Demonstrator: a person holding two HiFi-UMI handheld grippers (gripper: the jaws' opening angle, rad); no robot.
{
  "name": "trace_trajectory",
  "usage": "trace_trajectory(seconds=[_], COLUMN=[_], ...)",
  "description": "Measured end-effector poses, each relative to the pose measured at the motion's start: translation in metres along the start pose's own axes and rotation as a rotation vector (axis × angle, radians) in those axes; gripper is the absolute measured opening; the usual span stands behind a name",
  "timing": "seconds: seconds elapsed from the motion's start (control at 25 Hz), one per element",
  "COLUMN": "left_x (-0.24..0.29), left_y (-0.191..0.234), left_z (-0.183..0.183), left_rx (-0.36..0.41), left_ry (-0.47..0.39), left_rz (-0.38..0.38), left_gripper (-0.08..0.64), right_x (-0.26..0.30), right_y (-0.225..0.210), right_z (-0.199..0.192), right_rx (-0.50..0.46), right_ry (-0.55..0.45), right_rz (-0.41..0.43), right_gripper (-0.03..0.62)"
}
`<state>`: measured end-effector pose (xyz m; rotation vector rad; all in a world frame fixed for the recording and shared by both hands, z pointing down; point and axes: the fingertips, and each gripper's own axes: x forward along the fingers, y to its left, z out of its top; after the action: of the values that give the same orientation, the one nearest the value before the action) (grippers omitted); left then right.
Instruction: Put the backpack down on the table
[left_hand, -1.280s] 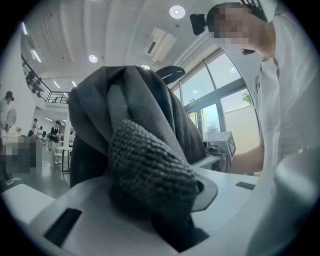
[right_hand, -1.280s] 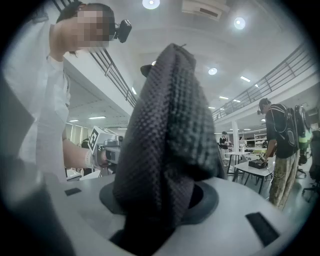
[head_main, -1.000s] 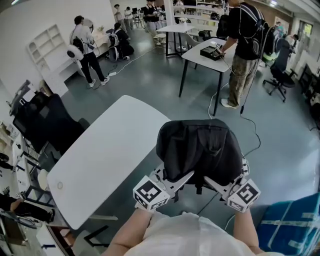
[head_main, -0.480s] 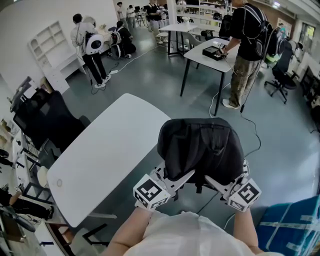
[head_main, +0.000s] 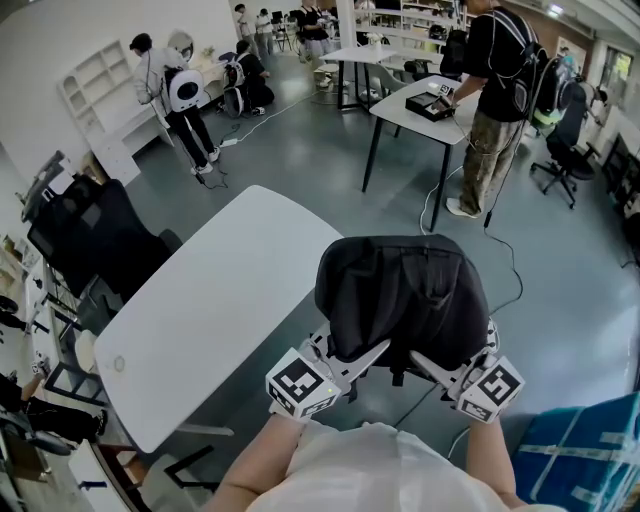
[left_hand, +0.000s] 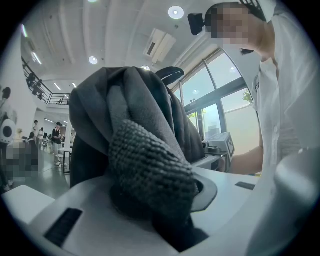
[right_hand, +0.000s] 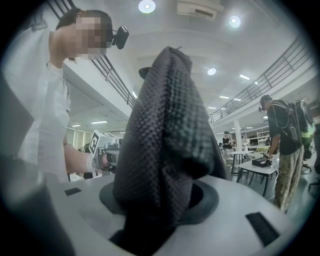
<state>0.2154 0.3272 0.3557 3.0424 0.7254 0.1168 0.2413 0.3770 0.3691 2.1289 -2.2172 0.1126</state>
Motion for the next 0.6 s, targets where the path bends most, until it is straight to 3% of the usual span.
trace_trajectory(seconds=[0.6], left_x=[-0.021], left_y=[0.016], left_z=[-0.003], left_rx=[-0.019], left_ry=[-0.010], left_rz=[0.034], left_gripper=[0.127], right_x=[0.025], right_y=[0.009], right_z=[0.002], right_rx=[0.002], right_ry=[0.012], right_rz=[0.041], right_gripper=[0.199])
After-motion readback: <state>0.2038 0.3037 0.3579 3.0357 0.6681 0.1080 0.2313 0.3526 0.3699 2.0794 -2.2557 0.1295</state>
